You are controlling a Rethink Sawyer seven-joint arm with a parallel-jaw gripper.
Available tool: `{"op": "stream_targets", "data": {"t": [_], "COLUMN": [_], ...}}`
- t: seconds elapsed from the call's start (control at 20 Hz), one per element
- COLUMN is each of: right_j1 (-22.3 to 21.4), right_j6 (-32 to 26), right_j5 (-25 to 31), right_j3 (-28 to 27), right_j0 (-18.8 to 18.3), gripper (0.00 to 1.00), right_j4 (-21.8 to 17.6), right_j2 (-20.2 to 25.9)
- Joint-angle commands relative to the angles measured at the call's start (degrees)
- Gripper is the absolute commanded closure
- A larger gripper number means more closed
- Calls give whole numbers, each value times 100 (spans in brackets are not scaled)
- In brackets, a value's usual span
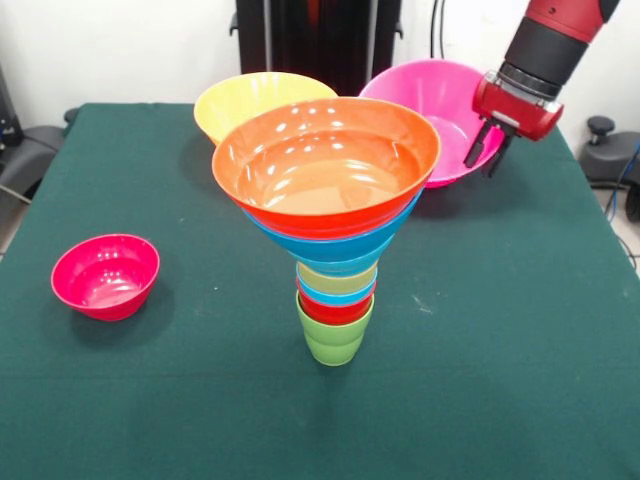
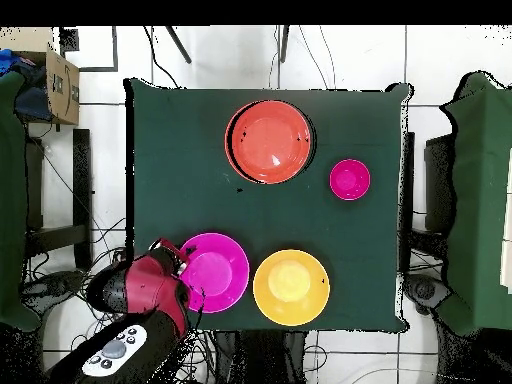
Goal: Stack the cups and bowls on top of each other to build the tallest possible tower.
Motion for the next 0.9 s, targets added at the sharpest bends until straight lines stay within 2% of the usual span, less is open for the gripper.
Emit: {"op": "stream_targets", "data": {"t": [0.05, 0.25, 0.45, 0.9], "right_j1": [-88, -282, -326, -419], "right_j6": [1446, 1560, 1591, 1652], "right_j5": [2091, 2990, 3622, 4409], "right_j3": [-618, -1046, -1417, -1907], "right_j0": [371, 360, 322, 180], "gripper": [100, 100, 100, 100], "right_j4": [147, -15, -113, -183], "right_j2": [-328, -771, -1092, -1391]}}
